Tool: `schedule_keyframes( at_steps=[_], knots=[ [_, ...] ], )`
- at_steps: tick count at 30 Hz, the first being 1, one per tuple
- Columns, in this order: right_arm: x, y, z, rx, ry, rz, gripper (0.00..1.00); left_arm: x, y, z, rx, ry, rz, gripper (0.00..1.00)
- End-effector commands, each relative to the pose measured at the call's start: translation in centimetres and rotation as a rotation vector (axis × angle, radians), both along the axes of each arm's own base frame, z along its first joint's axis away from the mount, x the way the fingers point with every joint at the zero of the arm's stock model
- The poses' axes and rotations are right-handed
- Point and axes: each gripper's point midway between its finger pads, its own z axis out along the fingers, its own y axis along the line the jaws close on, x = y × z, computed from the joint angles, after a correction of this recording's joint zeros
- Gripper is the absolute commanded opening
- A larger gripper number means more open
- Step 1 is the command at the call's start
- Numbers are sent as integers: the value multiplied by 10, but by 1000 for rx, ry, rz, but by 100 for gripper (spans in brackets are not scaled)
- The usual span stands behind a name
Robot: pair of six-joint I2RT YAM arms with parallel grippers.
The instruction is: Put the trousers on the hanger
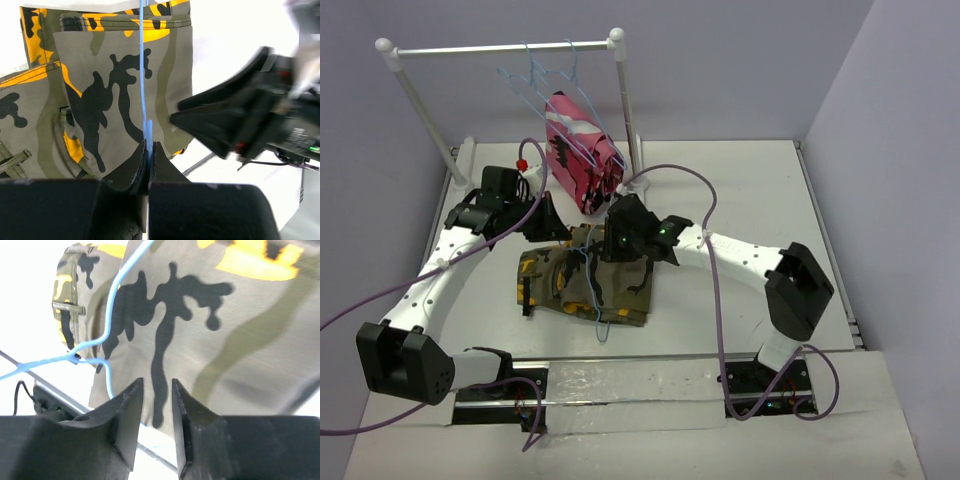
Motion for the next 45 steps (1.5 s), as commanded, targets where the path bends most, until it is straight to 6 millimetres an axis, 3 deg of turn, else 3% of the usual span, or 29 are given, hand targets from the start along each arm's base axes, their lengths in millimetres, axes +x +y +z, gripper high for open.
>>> schedule_keyframes(
  at_steps=[1,6,9,12,16,24,26,28,29,30,31,33,34,36,37,41,45],
  knots=[
    [3,-29,13,-87,-71,-60,42,13,-6,28,-21,-103,-6,0],
    [-7,8,53,45,-176,5,56,13,-11,29,-36,-100,-18,0],
    [-10,31,56,40,-204,21,58,13,-14,32,-46,-104,-26,0],
    [-3,45,47,0,-198,-3,57,14,-16,35,-51,-109,-28,0],
    [2,48,26,-56,-171,-34,55,14,-17,37,-49,-118,-30,0],
    [7,53,5,-85,-131,-69,49,13,-17,36,-47,-120,-28,0],
    [9,53,1,-94,-131,-73,44,13,-18,36,-50,-124,-32,0],
    [11,51,0,-98,-130,-84,25,12,-19,36,-52,-124,-41,0],
    [11,49,-3,-99,-118,-88,17,12,-20,36,-53,-124,-50,3],
    [12,45,-6,-92,-101,-99,12,11,-20,36,-56,-126,-58,13],
    [15,42,-5,-76,-86,-115,10,11,-21,38,-59,-129,-69,26],
    [13,33,-15,-55,-45,-123,4,10,-23,39,-62,-139,-90,38],
    [18,27,-13,-14,-31,-148,1,8,-24,41,-68,-143,-105,53],
    [17,17,-17,16,-7,-164,0,7,-26,42,-76,-147,-120,70],
    [14,12,-20,12,-2,-164,0,6,-27,42,-80,-147,-125,71],
    [13,5,-9,79,1,-156,0,6,-27,49,-77,-167,-138,91],
    [10,-14,8,112,-19,-166,0,10,-20,69,-38,-249,-137,96]
  ],
)
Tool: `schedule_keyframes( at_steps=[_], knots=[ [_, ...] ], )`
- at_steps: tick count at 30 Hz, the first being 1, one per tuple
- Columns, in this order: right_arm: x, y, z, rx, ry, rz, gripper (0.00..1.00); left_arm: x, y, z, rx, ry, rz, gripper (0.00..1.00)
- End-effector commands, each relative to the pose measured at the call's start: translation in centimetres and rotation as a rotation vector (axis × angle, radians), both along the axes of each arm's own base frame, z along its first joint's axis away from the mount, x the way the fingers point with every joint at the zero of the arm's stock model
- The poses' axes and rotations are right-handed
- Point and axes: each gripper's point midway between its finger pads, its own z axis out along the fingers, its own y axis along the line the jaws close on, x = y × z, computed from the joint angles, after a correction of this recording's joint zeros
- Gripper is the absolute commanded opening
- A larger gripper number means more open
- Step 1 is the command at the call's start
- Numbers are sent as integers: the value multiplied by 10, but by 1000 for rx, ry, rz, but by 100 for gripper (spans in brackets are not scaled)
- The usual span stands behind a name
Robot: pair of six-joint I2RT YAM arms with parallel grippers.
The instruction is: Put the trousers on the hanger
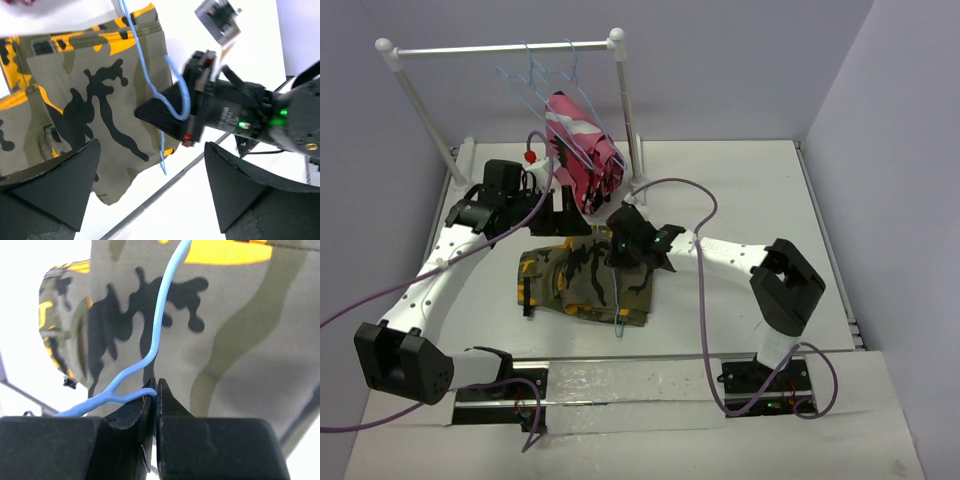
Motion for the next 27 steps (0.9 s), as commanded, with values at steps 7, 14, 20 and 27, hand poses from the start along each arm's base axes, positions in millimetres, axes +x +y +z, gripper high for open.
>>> schedule_keyframes(
  at_steps=[7,14,20,27],
  knots=[
    [0,-56,29,84,-53,-50,0,17,15,26,85,-159,14,77],
    [-5,-86,2,60,-14,-90,0,12,32,-69,252,40,14,56],
    [-5,-98,-14,25,2,-100,0,7,29,-121,271,162,11,72],
    [-7,-110,-15,19,-13,-102,0,14,26,-160,294,256,16,72]
  ],
)
